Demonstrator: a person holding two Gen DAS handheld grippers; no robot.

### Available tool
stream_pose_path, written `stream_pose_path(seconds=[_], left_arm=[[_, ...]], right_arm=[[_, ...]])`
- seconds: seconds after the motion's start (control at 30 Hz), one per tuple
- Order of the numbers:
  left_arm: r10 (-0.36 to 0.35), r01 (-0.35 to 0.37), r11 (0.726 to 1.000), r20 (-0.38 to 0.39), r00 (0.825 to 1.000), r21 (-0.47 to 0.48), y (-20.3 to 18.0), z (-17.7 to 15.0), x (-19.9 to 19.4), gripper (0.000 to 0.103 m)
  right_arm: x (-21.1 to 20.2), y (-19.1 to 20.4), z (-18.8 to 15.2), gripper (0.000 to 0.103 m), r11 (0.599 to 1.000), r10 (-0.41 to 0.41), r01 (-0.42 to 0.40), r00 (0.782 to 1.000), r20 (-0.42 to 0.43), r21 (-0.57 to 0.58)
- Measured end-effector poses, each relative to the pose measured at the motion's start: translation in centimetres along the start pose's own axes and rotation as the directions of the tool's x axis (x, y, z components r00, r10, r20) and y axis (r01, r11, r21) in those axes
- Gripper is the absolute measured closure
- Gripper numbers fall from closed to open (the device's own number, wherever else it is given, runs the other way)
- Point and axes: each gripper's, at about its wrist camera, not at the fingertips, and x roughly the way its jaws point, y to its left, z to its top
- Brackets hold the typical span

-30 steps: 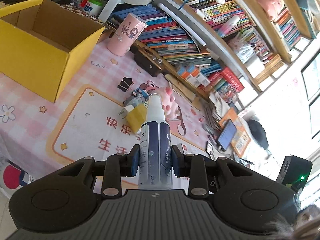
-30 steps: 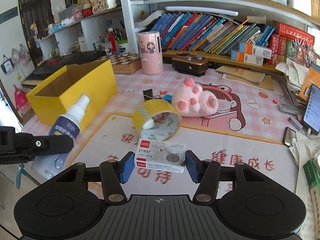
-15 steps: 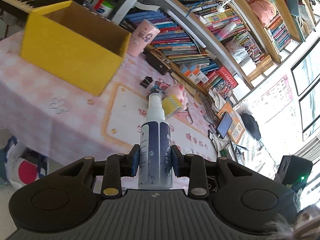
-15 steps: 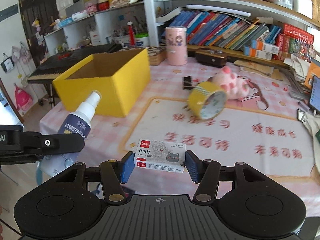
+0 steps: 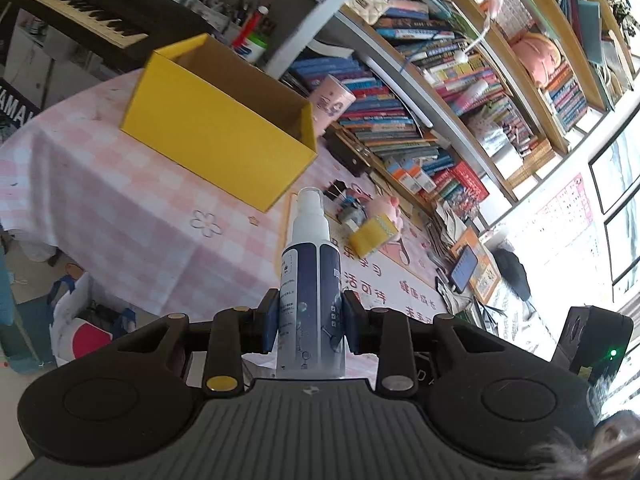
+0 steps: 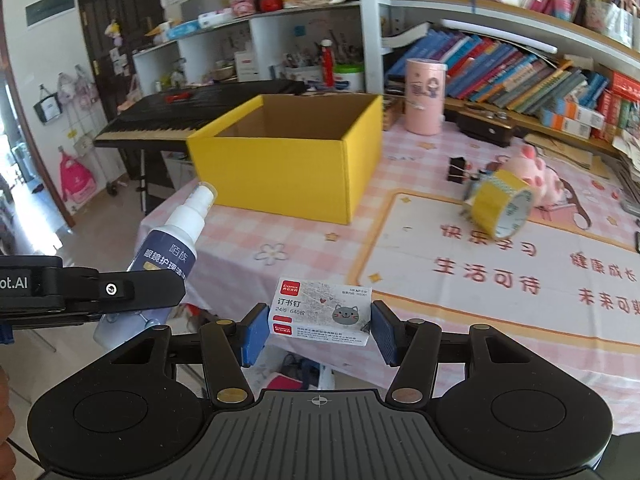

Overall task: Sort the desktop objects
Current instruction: 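Carry the spray bottle and staple box with both tools into the yellow box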

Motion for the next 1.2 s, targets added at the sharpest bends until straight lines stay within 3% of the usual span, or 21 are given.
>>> stream_pose_path(seconds=[0.8, 1.2], left_arm=[[0.015, -0.015, 1.000, 0.022, 1.000, -0.004, 1.5, 0.3, -1.7, 0.073], [0.002, -0.002, 1.000, 0.026, 1.000, -0.010, 1.5, 1.7, -0.4, 0.073]], right_arm=[[0.4, 2.7, 0.3, 0.048, 0.999, 0.035, -0.035, 0.999, 0.003, -0.019], [1.5, 2.3, 1.7, 0.048, 0.999, 0.031, -0.032, 0.999, -0.007, -0.037]])
